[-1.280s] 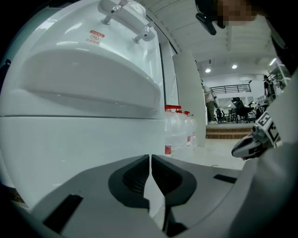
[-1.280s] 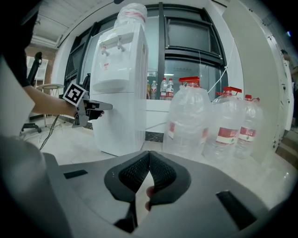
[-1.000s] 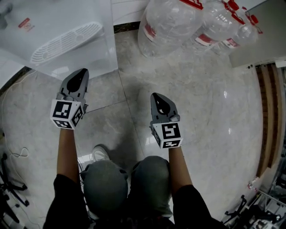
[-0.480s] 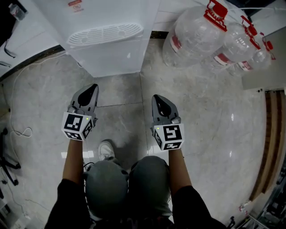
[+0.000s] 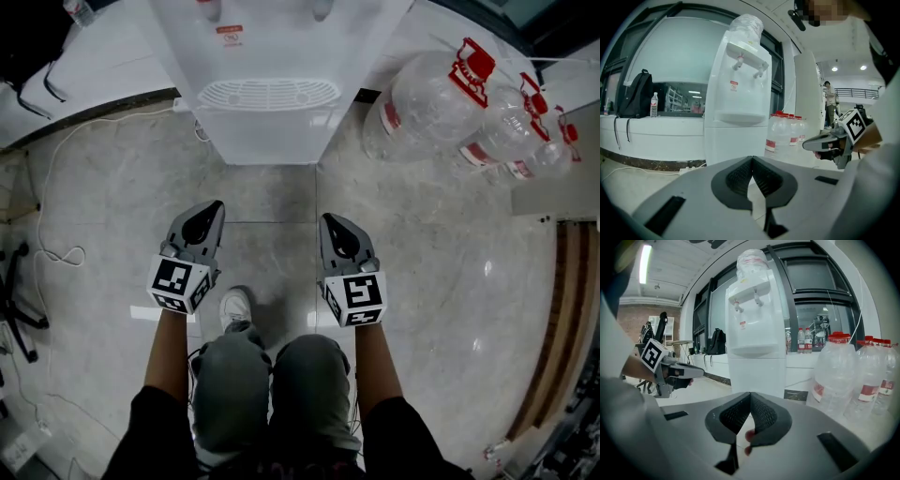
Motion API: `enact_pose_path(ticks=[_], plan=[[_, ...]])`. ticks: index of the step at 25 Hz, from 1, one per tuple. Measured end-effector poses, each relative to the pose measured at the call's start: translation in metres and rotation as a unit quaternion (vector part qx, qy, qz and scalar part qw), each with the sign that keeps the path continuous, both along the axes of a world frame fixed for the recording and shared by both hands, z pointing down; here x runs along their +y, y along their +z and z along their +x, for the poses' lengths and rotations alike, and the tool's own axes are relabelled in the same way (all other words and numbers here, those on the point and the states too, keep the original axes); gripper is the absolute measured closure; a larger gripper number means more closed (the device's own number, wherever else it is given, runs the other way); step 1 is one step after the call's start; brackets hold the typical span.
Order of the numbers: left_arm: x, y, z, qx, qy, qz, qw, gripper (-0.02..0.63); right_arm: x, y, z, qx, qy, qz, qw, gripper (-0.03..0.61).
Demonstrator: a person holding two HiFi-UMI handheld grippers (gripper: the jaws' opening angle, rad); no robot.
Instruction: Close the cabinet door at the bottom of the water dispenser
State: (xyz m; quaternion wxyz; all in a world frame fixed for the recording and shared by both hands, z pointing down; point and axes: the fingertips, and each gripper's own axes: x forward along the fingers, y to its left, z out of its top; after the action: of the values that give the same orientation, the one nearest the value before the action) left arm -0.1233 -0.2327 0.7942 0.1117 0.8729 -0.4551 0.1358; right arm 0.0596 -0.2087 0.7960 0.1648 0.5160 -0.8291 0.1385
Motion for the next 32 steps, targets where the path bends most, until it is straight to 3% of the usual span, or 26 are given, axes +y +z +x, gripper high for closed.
enact_pose_path(ticks=[9, 14, 18, 21, 24, 32], plan=[[0.016, -0.109, -0.006, 0.026, -0.016, -0.022, 0.9993, 0.599, 0.0, -0.11, -0.017, -0.007, -0.012, 0.013, 1.0, 0.566], [0.029, -0.181, -0.015, 0.04, -0.026, -0.035, 0.9982, 0.599, 0.009, -0.188, -0.028, -0.016, -0.016, -0.014, 1.0, 0.566], [0.043, -0.237, -0.013, 0.033, -0.017, -0.049, 0.9981, 0.599, 0.016, -0.246, -0.029, -0.017, -0.017, -0.019, 1.0, 0.566], [0.053, -0.284, -0.014, 0.047, -0.034, -0.053, 0.9969, 0.6, 0.024, -0.289, -0.029, -0.016, -0.023, -0.011, 1.0, 0.566], [0.063, -0.329, -0.014, 0.051, -0.047, -0.049, 0.9964, 0.598, 0.031, -0.333, -0.027, -0.015, -0.023, 0.0, 1.0, 0.566], [0.094, -0.448, -0.013, 0.046, -0.055, -0.017, 0.9973, 0.598, 0.06, -0.447, 0.005, -0.019, 0.03, -0.008, 0.999, 0.566]])
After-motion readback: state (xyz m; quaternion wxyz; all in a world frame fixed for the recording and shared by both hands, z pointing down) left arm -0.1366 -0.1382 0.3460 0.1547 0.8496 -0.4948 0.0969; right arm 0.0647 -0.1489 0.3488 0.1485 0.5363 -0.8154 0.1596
